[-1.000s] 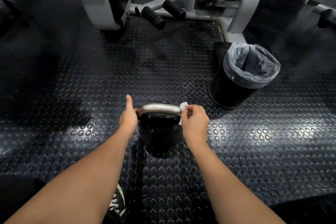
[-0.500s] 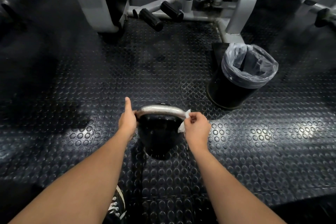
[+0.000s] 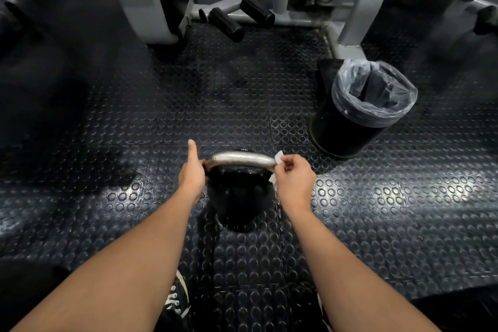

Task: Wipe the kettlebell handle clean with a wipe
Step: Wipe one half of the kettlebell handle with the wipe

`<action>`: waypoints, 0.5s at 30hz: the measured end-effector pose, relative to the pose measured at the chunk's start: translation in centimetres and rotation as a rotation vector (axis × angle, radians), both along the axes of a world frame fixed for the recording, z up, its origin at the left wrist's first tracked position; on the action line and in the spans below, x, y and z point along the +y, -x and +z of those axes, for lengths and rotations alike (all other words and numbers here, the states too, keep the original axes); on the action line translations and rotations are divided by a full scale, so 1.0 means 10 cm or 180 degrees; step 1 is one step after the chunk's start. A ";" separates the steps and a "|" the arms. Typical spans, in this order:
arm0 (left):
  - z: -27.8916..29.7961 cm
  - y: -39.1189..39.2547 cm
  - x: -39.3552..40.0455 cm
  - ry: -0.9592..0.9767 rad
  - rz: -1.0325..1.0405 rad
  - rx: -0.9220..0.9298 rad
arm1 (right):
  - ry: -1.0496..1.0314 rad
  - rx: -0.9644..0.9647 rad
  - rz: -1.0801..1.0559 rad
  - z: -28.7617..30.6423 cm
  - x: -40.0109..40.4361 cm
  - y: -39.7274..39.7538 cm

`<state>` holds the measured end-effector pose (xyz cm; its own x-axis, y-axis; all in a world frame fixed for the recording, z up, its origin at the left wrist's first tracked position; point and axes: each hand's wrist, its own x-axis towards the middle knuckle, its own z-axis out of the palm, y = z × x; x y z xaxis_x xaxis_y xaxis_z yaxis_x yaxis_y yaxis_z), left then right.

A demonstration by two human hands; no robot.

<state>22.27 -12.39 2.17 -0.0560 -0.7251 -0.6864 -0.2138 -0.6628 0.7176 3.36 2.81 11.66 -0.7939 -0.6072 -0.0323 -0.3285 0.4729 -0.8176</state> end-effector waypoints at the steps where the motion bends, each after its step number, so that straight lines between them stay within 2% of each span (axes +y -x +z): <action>1: 0.01 0.01 0.01 0.0009 -0.0022 0.0004 | 0.0051 0.0074 0.0049 0.03 0.01 -0.04; 3: 0.03 0.02 0.00 0.0013 -0.0026 0.0007 | 0.0127 0.0190 0.0105 0.01 0.08 -0.12; 8: -0.06 -0.01 -0.03 -0.0036 -0.0023 0.0037 | 0.0030 -0.0191 -0.0083 -0.13 0.15 -0.03; 15: 0.04 0.02 0.02 0.0011 -0.0053 -0.0055 | 0.0518 0.0343 0.0306 0.00 0.08 -0.11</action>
<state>22.08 -12.22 2.57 -0.0563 -0.7266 -0.6848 -0.2372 -0.6565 0.7161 4.48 3.57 11.67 -0.7256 -0.6705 0.1544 -0.4553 0.2997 -0.8384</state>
